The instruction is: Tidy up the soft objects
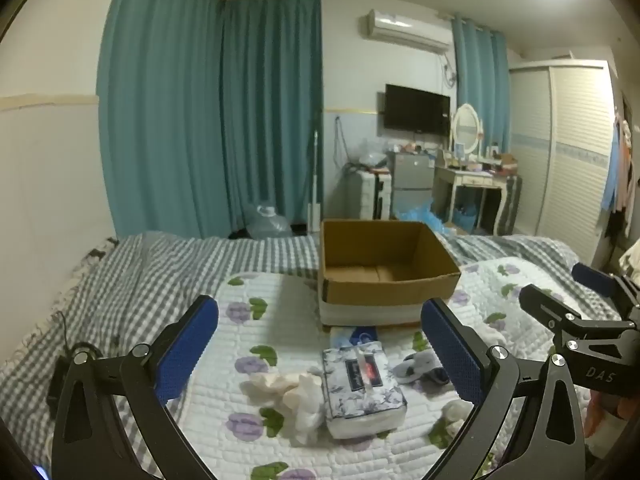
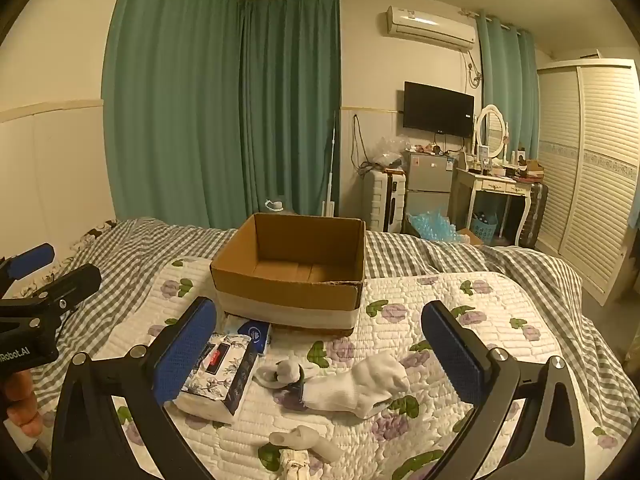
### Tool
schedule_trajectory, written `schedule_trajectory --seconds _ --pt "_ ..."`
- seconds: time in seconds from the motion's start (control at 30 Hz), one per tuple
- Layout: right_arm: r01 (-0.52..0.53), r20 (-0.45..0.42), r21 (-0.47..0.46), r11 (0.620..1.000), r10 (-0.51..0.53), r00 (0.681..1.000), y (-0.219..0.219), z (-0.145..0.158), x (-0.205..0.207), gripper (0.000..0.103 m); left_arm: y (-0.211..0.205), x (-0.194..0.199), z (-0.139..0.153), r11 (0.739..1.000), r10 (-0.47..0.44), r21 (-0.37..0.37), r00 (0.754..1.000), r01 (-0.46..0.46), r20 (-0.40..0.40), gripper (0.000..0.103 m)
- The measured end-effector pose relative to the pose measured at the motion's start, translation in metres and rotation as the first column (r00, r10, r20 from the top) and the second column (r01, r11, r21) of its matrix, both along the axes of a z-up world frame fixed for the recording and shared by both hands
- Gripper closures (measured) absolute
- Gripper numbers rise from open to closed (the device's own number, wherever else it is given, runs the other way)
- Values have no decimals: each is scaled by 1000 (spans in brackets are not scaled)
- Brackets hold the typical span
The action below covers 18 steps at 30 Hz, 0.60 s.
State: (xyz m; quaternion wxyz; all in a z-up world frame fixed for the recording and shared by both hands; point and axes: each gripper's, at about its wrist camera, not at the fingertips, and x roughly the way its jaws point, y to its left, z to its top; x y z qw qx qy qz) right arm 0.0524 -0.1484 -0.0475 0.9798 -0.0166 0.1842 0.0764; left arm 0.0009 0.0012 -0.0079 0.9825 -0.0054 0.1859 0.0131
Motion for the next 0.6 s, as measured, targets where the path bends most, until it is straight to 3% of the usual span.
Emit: schedule_trajectory --seconds 0.6 --pt "9 -24 9 1000 -8 1000 1 -1 5 0 1 0 5 1000 1 2 1000 -1 -12 0"
